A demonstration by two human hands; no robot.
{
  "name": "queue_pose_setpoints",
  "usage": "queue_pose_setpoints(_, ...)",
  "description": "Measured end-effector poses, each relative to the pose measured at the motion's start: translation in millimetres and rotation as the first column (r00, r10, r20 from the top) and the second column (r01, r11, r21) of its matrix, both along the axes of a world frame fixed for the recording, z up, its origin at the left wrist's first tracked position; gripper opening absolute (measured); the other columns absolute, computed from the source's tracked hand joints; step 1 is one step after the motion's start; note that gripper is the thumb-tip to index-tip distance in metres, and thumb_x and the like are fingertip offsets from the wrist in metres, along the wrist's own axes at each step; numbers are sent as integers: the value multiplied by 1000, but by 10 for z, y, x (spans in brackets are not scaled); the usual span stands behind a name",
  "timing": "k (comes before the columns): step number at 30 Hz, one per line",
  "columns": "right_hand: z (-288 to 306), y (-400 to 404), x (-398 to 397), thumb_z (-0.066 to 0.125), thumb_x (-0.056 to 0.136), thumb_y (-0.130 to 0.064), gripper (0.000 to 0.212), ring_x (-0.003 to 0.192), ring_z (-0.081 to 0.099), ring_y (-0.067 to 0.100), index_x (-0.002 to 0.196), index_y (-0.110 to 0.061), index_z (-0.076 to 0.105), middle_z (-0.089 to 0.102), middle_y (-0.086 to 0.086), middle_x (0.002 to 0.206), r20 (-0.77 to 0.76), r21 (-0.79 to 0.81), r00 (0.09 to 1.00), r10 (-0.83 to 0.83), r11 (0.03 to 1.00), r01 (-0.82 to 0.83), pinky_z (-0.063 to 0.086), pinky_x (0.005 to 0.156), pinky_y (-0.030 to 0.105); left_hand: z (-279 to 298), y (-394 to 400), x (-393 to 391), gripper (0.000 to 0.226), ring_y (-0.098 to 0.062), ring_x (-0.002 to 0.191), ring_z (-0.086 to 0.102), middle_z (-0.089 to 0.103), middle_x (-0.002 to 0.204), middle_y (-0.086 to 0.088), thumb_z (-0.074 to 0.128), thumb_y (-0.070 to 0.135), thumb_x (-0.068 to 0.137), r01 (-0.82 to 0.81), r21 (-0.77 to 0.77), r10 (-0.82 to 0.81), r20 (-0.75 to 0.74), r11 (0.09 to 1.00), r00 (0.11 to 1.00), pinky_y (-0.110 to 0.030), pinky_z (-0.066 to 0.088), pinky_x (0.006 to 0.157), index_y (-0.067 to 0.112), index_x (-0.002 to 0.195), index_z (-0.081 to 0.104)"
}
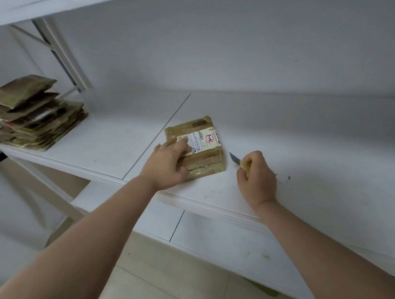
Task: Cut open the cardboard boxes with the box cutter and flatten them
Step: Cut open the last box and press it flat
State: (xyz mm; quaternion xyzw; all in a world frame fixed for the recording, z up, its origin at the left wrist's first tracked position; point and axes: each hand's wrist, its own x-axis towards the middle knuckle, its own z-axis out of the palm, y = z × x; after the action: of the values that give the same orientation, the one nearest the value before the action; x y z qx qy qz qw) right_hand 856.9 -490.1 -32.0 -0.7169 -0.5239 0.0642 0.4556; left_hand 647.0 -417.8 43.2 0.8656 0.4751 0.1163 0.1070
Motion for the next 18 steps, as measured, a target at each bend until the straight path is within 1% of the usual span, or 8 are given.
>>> queue_pose_setpoints(2,24,1,-28,67,76,-13,30,81,60,33,102,-11,53,58,5,101,56,24,998,38,999,-40,42,60,32,-65,-22,17,85,-24,146,16,47,142,4,63,42,78,9,14,-8,-31,1000,999,-43,23,115,11,148,25)
queue_pose_setpoints(4,66,33,-60,73,75,-23,43,85,62,27,113,-15,54,55,4,109,106,53,992,72,996,-78,45,57,31,-143,-32,54,91,-22,146,13,46,142,4,74,38,78,-9,36,10,-11,999,1000,-40,29,113,10,148,21)
queue_pose_setpoints(6,127,87,-99,76,74,-31,53,81,62,24,121,-22,53,53,4,114,200,92,974,102,988,-123,47,52,30,-210,-28,77,85,-21,146,13,44,144,3,77,31,77,-38,84,37,24,996,999,-38,32,112,9,143,28)
queue_pose_setpoints(8,187,159,-134,78,72,-34,64,70,61,22,127,-28,47,51,3,121,338,82,928,156,978,-194,47,47,28,-247,-15,79,77,-22,145,16,39,148,1,79,26,75,-45,119,39,53,992,998,-38,31,112,8,137,36)
queue_pose_setpoints(10,205,244,-159,79,67,-31,74,65,61,23,132,-32,42,48,1,131,453,10,862,227,966,-260,46,45,27,-285,5,60,73,-25,144,18,39,149,-2,79,25,75,-20,148,9,76,989,997,-38,31,112,6,133,41)
queue_pose_setpoints(12,175,316,-177,81,63,-27,76,63,62,23,130,-30,44,47,-2,135,501,-42,824,265,958,-283,45,43,26,-338,23,34,75,-28,143,21,44,145,-4,80,25,75,3,183,-21,98,983,995,-39,34,111,3,135,41)
queue_pose_setpoints(15,77,382,-190,86,59,-18,72,62,63,24,121,-24,51,51,3,134,495,-28,826,271,955,-297,44,43,24,-430,58,6,73,-32,141,26,45,144,-7,80,25,74,26,242,-55,113,970,992,-42,38,108,1,133,44)
queue_pose_setpoints(18,26,429,-175,86,54,-9,75,59,63,24,117,-23,47,55,8,128,516,8,815,265,949,-314,39,43,20,-506,111,-27,66,-38,136,34,46,143,-12,82,24,71,59,295,-89,91,954,992,-44,41,105,0,124,50)
